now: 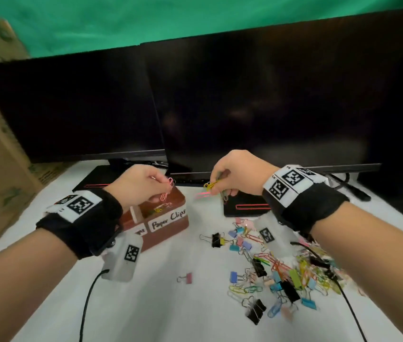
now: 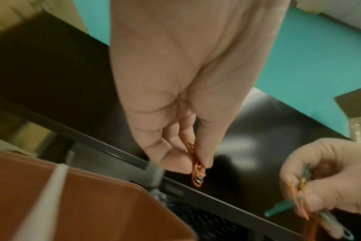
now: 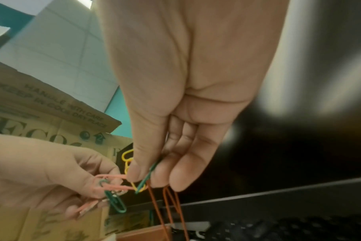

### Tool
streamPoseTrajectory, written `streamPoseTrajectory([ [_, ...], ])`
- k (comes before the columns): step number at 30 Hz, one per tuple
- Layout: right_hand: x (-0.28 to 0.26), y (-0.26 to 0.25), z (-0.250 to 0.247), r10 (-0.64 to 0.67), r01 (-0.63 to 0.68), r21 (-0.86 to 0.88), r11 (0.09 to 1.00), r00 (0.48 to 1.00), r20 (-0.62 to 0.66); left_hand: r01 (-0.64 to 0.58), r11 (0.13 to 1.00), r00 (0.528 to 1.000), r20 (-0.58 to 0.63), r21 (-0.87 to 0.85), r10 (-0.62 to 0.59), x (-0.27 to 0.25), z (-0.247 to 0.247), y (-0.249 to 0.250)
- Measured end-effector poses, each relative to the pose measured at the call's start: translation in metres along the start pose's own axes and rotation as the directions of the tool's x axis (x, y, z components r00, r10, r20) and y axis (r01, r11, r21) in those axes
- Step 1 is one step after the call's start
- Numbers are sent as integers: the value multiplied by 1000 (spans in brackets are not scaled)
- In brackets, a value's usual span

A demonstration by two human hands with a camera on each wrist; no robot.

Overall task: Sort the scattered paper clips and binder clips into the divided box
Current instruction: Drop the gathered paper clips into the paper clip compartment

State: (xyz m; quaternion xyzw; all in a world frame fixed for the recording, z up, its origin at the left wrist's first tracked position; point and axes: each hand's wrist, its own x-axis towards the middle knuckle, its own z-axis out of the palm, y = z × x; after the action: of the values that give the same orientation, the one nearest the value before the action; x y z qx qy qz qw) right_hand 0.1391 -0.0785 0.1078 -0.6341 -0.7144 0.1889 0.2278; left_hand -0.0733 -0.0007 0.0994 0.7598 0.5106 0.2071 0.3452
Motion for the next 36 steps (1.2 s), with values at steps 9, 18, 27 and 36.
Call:
streamPoseTrajectory([
  [9,111,-52,80,93,-102,136,985,993,69,112,991,990,-76,-69,-117,22,-23,-60],
  [18,55,-14,55,27,-24,77,997,999,-47,-136,989,990,-37,66,138,2,7,-36],
  [27,-45,90,18,379,-362,-132,923,915,141,-293,943,895,392,157,213,-3,120,-3],
  [36,-53,115,33,406,-344,-254,904,878,253,-446,774,843,501,449,195,13,171,-1],
])
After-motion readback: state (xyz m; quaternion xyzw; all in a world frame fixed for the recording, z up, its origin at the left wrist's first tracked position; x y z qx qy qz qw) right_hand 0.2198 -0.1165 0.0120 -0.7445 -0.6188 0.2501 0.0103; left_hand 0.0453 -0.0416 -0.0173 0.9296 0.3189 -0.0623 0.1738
